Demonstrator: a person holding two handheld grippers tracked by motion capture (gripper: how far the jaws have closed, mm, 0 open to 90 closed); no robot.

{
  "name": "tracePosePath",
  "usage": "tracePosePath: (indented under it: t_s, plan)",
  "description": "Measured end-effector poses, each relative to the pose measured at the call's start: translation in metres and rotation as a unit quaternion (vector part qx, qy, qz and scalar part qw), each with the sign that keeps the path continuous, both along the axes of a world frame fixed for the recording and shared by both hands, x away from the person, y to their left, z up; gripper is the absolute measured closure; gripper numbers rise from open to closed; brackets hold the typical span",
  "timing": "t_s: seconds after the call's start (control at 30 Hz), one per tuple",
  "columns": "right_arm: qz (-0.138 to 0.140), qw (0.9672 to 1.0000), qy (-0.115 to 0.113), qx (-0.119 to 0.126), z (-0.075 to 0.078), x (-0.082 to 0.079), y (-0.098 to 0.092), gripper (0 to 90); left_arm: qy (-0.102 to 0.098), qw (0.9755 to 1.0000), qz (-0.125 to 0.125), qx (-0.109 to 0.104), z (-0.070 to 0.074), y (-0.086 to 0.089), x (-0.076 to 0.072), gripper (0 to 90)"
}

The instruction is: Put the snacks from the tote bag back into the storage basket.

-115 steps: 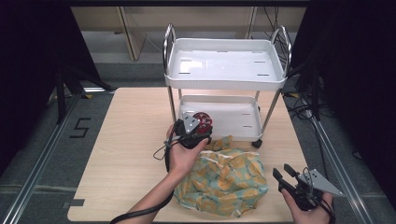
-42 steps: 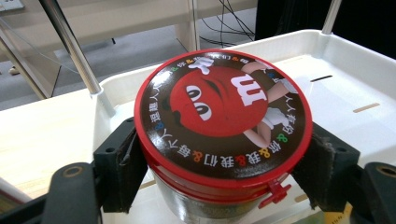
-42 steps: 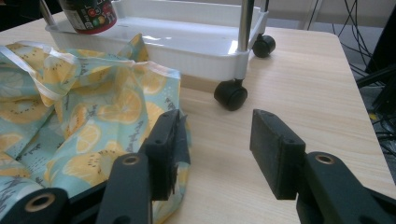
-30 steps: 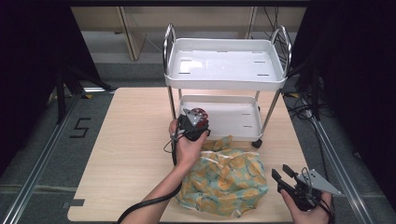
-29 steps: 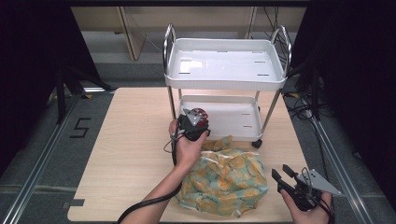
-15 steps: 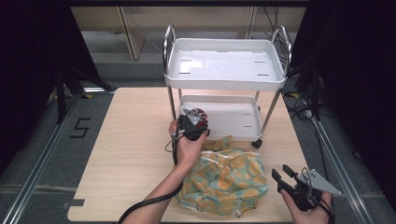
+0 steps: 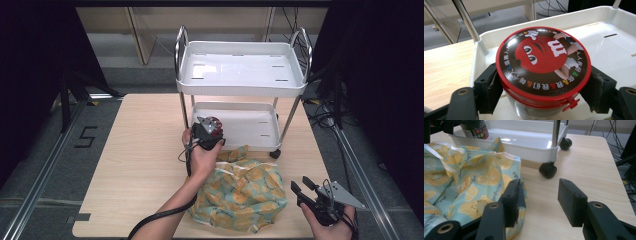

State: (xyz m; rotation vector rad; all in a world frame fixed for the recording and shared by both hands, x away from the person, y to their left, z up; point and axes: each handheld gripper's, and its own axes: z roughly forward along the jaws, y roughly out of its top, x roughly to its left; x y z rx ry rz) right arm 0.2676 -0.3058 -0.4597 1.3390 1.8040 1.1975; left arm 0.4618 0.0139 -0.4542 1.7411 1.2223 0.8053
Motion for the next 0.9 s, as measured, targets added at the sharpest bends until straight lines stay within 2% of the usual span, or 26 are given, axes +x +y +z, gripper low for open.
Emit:
tracePosePath:
  t_s: [0.17,0.23,0.37,0.53,0.6,0.67,0.83,0.9]
  plan:
    - [0.003,1.0,-0.003,0.004,0.0001,0.0002,0.0,53.9,0.002,1.0,0.001,-0.004,-0.0001,-0.001,0.0006,25.2]
    - [0.006,0.9999,-0.008,-0.007,-0.0008,0.0017,-0.0016,53.9,0.002,1.0,0.002,-0.003,-0.0004,-0.0012,0.0012,25.2]
    - [0.008,0.9999,-0.008,0.001,-0.0003,0.0015,-0.0008,53.9,0.004,1.0,0.001,0.0,-0.0005,-0.0003,0.0021,25.3]
    - [0.006,0.9999,-0.011,-0.004,0.0003,0.0011,-0.0018,53.9,0.003,1.0,0.002,-0.002,-0.0004,-0.0004,0.002,25.3]
    - [0.002,1.0,-0.003,0.006,0.0003,0.0001,-0.0001,53.9,0.006,1.0,0.0,-0.004,-0.0013,-0.0002,0.0025,25.3]
    - [0.009,0.9999,-0.013,-0.005,-0.0001,0.0015,-0.0016,53.9,0.006,1.0,0.004,-0.006,-0.0027,-0.0004,0.0028,25.3]
    - [0.014,0.9998,-0.01,-0.011,-0.0001,0.0012,-0.0033,53.9,0.013,0.9999,0.001,-0.006,-0.0047,-0.0001,0.0032,25.2]
    - [0.007,0.9999,-0.013,-0.006,0.0,0.0014,-0.002,53.8,0.013,0.9999,0.005,-0.006,-0.0049,-0.0006,0.0032,25.3]
